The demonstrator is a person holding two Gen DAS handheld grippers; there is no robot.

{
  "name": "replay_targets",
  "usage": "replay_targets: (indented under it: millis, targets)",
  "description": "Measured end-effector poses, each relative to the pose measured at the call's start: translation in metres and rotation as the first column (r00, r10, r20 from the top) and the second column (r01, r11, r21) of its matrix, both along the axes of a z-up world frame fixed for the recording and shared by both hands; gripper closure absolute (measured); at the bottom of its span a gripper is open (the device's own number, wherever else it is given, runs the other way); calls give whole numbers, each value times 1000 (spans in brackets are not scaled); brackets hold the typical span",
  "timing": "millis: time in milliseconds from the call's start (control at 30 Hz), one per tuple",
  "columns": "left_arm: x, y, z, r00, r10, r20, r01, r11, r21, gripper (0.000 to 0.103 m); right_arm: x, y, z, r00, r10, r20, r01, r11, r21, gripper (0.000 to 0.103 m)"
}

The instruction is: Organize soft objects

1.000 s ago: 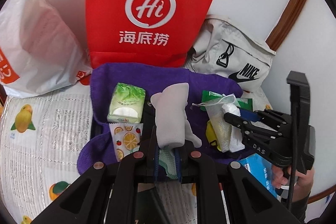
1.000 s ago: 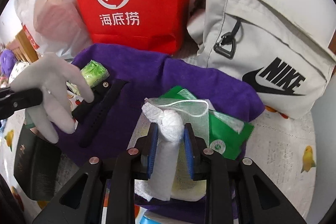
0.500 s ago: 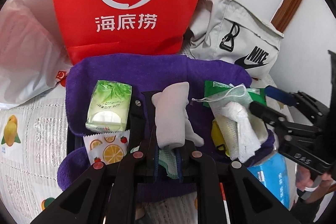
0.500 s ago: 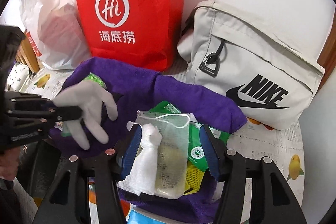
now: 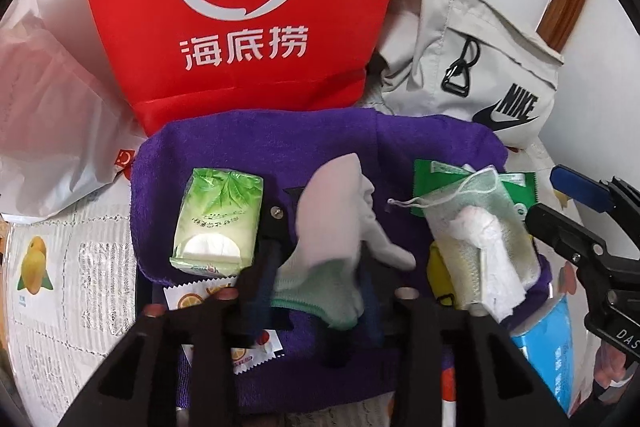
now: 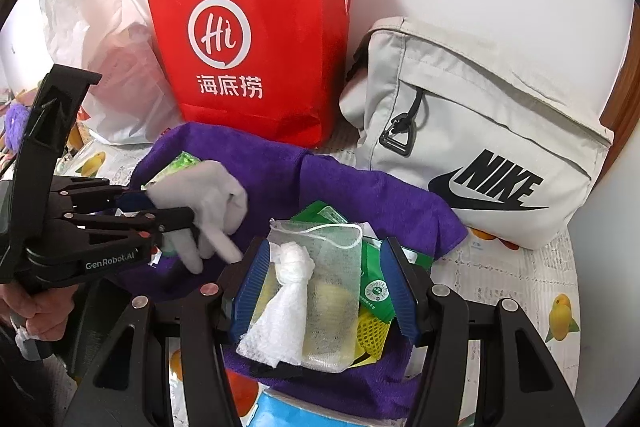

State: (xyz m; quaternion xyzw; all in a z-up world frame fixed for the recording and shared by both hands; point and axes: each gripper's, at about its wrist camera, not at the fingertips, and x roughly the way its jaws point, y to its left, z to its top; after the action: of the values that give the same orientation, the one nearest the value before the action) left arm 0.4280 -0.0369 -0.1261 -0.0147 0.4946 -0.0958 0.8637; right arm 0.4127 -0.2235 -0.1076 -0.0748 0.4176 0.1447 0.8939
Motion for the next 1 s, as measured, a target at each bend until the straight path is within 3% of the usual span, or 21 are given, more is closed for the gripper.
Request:
replay_targets:
  millis: [133, 400, 533, 733, 900, 1000]
  targets:
    - [-8, 2, 12, 999, 6, 32, -7, 1000, 29, 45, -5, -1, 5, 1000, -6, 10, 6, 1000, 7, 38]
    - [-34, 17, 36, 998, 42, 48, -45, 998, 52, 37, -22, -5, 17, 1000, -30, 4, 30, 999, 20, 37]
    - [-59, 20, 48, 998, 39, 59, -42, 997, 60, 35, -39, -8, 26, 999, -46, -3, 46, 998, 38, 35]
    - [-106, 27, 70, 994, 69, 88, -72, 997, 25, 28, -76, -14, 39, 996, -89, -13, 89, 993, 78, 19]
    - [-152, 21, 88, 991, 52, 123, -56, 998, 27, 28, -118, -19, 49, 993, -114, -7, 114, 987, 113, 18]
    - [-180, 18, 98, 986, 58, 155, -62, 998, 24, 18, -145, -23, 52, 990, -138, 2, 137, 983, 125, 14]
